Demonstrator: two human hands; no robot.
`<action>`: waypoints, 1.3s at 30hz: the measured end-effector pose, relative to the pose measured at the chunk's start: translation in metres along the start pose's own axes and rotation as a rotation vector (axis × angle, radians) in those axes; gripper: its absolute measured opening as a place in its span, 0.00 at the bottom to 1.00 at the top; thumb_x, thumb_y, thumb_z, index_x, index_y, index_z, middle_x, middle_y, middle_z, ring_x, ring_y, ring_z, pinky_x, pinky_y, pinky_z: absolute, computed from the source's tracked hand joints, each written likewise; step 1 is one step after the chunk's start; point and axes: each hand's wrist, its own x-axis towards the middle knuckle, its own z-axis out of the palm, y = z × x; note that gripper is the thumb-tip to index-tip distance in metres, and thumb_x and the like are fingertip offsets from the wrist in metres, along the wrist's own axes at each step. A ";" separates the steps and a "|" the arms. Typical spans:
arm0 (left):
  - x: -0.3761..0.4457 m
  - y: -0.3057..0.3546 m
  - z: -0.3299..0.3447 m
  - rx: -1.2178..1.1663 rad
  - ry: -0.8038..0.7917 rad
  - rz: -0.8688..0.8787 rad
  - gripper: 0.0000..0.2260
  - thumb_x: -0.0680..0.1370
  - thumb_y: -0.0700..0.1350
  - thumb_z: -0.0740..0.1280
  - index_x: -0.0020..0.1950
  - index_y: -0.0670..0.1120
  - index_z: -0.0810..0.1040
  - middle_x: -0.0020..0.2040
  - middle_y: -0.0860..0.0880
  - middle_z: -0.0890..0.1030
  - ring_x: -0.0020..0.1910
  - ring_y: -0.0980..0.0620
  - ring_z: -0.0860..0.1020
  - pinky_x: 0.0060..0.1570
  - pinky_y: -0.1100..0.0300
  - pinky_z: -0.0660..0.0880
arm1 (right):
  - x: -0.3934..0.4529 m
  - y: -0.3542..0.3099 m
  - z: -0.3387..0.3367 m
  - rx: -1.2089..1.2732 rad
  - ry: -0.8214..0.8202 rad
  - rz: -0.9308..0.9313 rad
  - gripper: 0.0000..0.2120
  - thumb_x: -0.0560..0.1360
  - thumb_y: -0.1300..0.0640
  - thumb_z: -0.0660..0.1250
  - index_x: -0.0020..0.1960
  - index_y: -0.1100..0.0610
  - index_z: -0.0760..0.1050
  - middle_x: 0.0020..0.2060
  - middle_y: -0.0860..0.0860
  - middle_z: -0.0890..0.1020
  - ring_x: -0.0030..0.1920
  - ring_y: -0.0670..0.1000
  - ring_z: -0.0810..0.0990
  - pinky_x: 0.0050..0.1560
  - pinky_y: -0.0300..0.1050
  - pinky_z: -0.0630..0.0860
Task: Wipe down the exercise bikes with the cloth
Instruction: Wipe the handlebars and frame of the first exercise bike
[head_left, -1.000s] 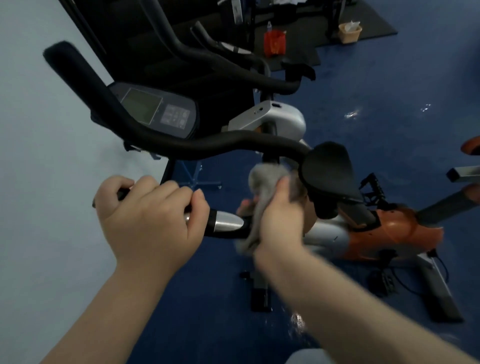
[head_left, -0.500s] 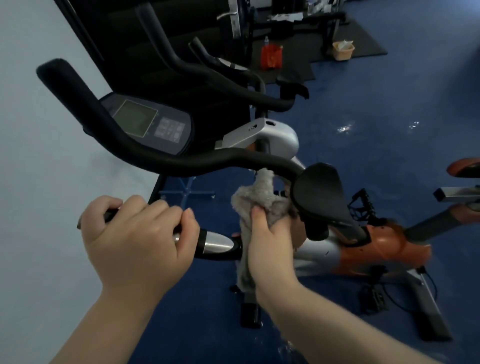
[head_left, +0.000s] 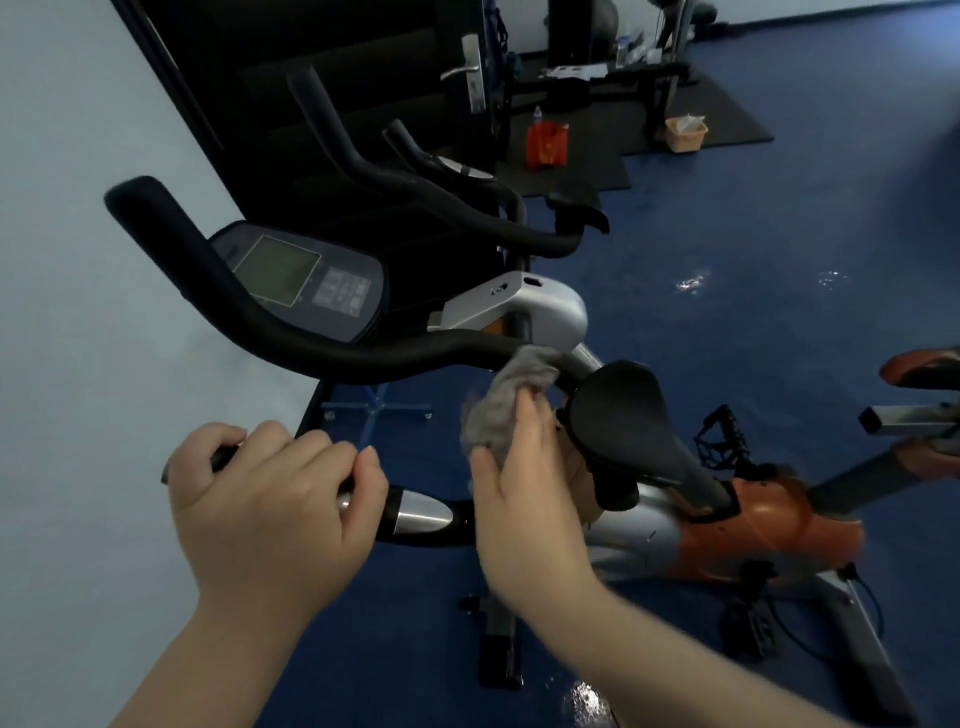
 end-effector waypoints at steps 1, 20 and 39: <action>-0.001 -0.001 0.000 -0.008 0.004 0.003 0.19 0.77 0.46 0.61 0.24 0.47 0.69 0.21 0.52 0.70 0.25 0.48 0.71 0.45 0.52 0.65 | -0.014 0.003 0.000 -0.004 -0.045 -0.074 0.18 0.81 0.47 0.52 0.71 0.45 0.58 0.76 0.38 0.46 0.75 0.39 0.45 0.72 0.37 0.53; -0.017 -0.013 -0.009 -0.895 0.115 -0.762 0.17 0.83 0.47 0.52 0.63 0.45 0.76 0.56 0.57 0.79 0.56 0.62 0.76 0.55 0.73 0.68 | -0.010 -0.054 0.014 -0.365 -0.158 -0.433 0.10 0.78 0.54 0.57 0.57 0.46 0.71 0.46 0.43 0.77 0.39 0.48 0.78 0.30 0.44 0.68; -0.020 -0.021 -0.021 -1.052 -0.014 -0.777 0.16 0.83 0.47 0.53 0.68 0.50 0.74 0.63 0.59 0.77 0.65 0.62 0.73 0.61 0.73 0.67 | -0.009 -0.035 -0.004 -0.274 -0.238 -0.493 0.14 0.79 0.40 0.52 0.62 0.41 0.63 0.40 0.36 0.76 0.31 0.40 0.75 0.29 0.37 0.70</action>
